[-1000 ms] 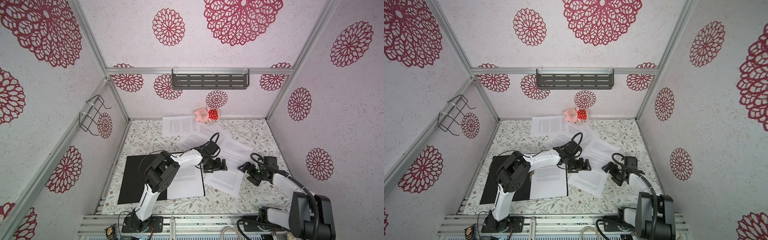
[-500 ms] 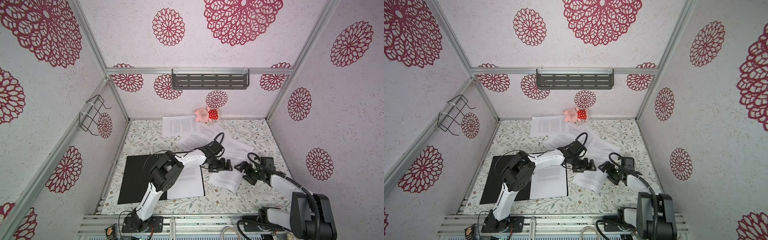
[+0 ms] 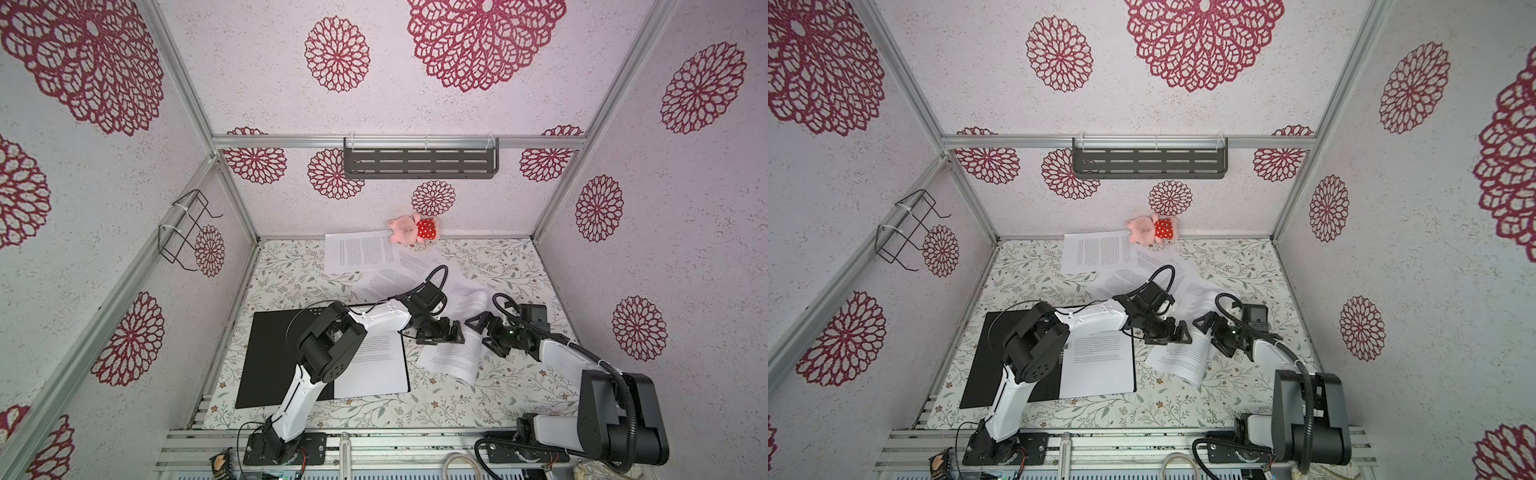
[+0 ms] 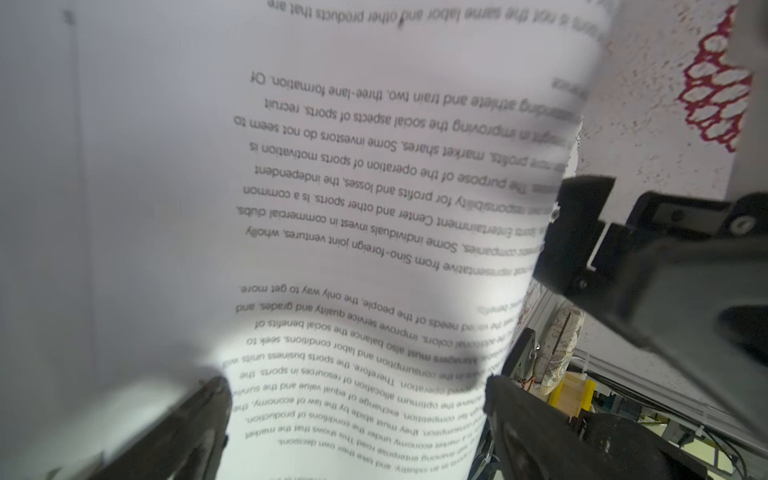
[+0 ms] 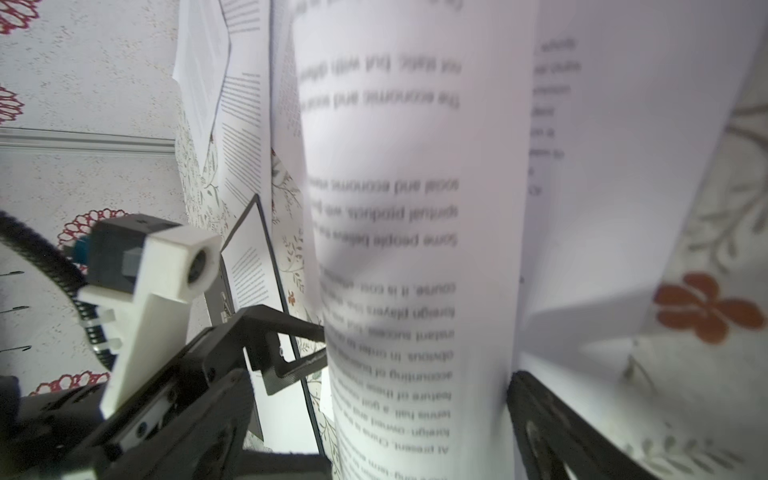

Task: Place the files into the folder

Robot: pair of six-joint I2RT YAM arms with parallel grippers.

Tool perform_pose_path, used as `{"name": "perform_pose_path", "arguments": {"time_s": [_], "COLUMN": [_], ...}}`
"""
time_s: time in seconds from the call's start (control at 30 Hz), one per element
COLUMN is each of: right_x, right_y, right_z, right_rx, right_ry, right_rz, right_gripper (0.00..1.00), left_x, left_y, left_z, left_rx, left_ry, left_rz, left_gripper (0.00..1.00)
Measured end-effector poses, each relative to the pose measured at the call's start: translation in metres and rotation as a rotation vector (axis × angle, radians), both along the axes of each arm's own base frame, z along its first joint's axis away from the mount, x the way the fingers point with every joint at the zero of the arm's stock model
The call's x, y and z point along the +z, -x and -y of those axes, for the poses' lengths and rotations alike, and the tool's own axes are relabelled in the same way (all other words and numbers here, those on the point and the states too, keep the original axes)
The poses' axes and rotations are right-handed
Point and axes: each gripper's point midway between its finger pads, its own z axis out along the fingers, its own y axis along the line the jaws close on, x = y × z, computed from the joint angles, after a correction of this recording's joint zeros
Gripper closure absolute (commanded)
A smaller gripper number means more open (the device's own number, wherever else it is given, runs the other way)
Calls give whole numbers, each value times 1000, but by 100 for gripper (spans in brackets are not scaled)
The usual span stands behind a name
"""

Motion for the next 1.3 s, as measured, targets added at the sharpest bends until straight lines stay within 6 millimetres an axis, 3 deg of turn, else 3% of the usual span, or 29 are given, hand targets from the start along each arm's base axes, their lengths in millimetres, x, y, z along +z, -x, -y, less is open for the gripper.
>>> {"name": "perform_pose_path", "arguments": {"time_s": [0.17,0.33,0.43,0.63,0.77,1.03,1.3], "right_x": [21,21,17,20,23,26,24], "right_y": [-23,-35,-27,18,32,17,13], "right_z": [0,-3,-5,-12,-14,-9,3], "right_rx": [16,27,20,3,-4,-31,-99], "right_ry": [-11,-43,-58,-126,-151,-121,-70], "right_rz": [109,139,129,130,127,93,66], "right_gripper": [1,1,1,1,1,7,20], "left_x": [0,0,0,0,0,0,0], "left_y": [0,0,-3,-5,-6,-5,-5], "left_z": [0,-1,-4,-6,-7,-9,-10], "left_rx": [-16,-19,-14,-8,1,5,6], "left_ry": [5,7,11,47,64,83,96], "left_rz": [5,3,-1,-23,-35,-35,-22], "left_gripper": [1,1,1,1,1,1,1]}}
